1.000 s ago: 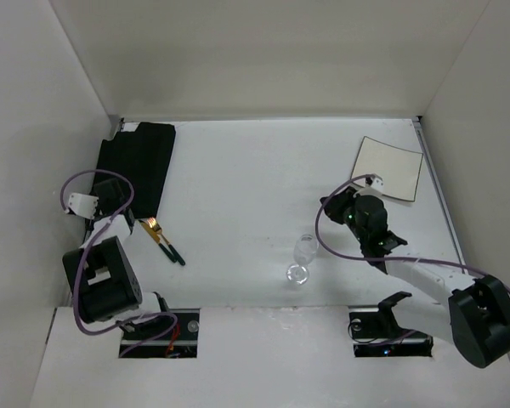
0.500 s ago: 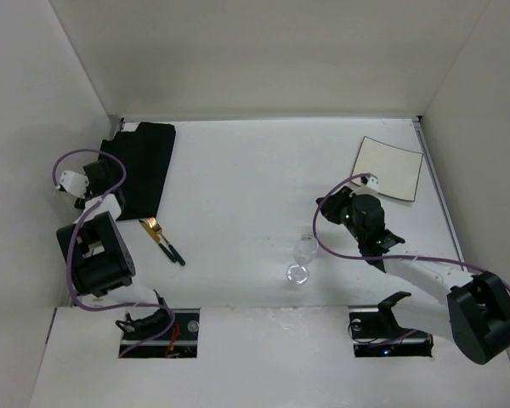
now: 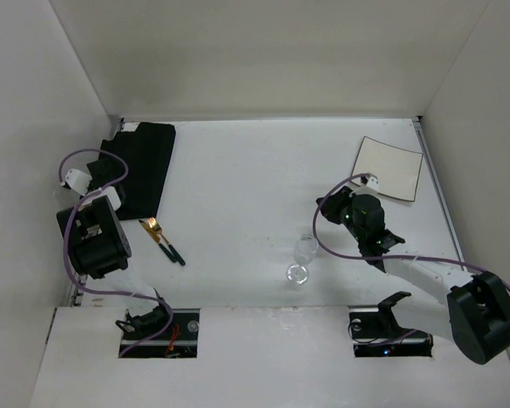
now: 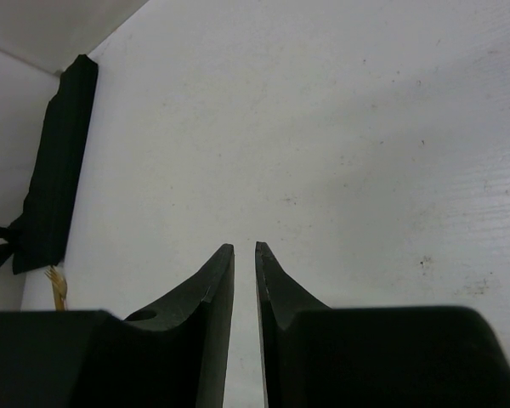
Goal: Set the dinner table for one person
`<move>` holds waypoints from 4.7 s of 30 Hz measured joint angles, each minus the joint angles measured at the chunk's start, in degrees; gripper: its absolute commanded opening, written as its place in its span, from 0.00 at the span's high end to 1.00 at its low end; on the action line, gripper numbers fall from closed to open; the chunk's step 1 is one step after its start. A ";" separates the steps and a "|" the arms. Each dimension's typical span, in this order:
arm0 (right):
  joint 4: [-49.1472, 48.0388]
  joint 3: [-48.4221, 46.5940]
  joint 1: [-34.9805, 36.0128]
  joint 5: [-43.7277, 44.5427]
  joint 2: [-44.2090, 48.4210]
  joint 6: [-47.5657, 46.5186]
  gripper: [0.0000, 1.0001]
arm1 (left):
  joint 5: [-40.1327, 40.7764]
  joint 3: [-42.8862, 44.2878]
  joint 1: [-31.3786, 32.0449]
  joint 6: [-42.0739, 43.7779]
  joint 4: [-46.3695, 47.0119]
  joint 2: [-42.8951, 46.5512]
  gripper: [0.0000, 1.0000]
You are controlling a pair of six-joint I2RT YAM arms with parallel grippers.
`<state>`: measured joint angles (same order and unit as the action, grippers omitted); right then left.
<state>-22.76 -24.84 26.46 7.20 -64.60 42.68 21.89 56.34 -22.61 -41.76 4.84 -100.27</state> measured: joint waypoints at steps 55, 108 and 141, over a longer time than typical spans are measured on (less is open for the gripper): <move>-4.59 -28.00 -9.07 -12.72 -39.98 10.86 0.32 | -0.81 -11.82 24.52 1.07 11.80 15.43 0.40; -27.08 -0.59 -12.35 -5.29 -36.54 29.57 0.93 | -6.14 20.70 32.44 -12.79 8.52 -19.69 0.43; -18.51 6.91 -11.61 -1.22 -9.55 21.88 0.08 | -0.94 -29.31 43.01 1.38 -7.06 44.46 0.72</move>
<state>-41.28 -17.93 14.85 5.98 -74.15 64.55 20.95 27.03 20.40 -40.38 -2.22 -55.81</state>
